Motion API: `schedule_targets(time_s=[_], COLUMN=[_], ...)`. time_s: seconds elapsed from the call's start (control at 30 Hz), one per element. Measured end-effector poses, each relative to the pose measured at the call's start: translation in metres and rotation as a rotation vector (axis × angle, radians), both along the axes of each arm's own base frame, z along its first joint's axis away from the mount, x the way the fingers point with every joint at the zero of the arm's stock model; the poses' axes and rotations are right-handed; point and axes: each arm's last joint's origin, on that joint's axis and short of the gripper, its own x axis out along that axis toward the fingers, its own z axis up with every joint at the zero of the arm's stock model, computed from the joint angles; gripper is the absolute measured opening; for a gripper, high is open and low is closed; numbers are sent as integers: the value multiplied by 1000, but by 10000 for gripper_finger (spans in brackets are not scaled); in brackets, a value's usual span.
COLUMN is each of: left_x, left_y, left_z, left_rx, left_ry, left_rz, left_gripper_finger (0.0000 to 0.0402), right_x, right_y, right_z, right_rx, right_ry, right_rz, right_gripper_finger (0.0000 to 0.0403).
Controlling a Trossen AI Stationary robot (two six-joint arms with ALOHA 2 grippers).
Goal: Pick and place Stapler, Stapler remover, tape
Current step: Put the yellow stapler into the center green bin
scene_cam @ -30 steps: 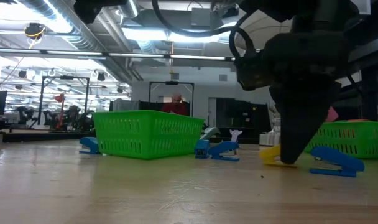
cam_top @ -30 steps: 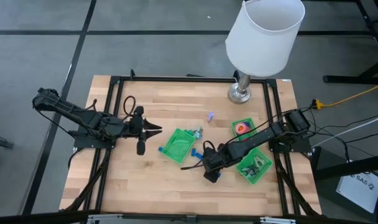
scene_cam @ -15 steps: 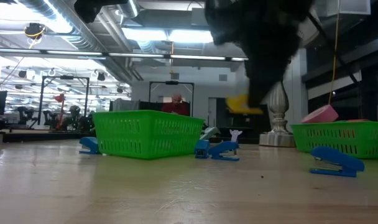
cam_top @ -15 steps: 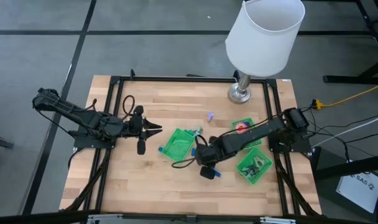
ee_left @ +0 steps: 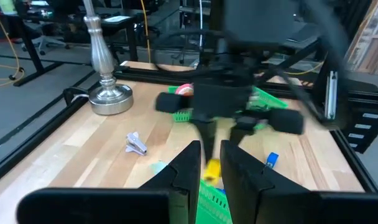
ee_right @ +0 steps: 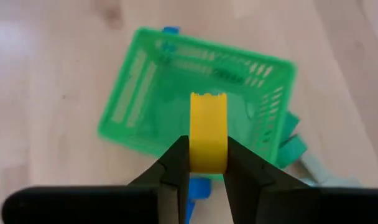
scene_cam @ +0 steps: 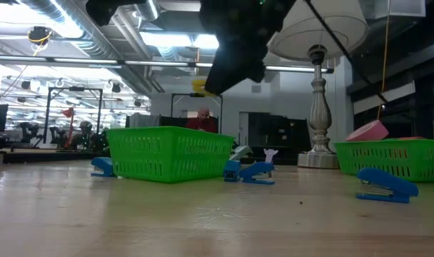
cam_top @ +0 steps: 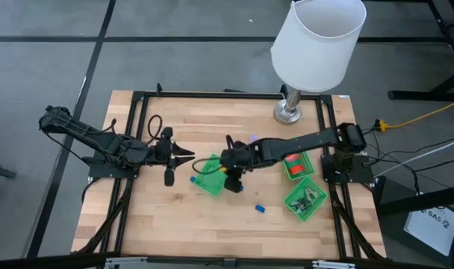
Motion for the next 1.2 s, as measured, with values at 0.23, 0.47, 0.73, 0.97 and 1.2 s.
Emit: schedule_targets(time_s=[0.23, 0.47, 0.73, 0.97, 1.2], left_x=[1, -5, -27, -49, -65], left_y=[-2, -3, 4, 12, 19], left_z=[-7, -33, -61, -82, -89], left_rx=[40, 70, 22, 20, 44], left_ry=[35, -102, -218, -276, -354], left_rz=[-57, -186, -227, -225, -222], left_gripper_finger=[58, 58, 58, 58, 58], right_x=[8, 17, 19, 20, 22], right_y=[-19, -21, -21, -21, -33], right_z=[-19, -38, -41, -40, -40], right_rx=[-5, -7, -11, -29, -30], right_ry=[14, 33, 25, 11, 2], right_rz=[-16, 23, 28, 48, 11], right_gripper_finger=[75, 77, 81, 88, 155])
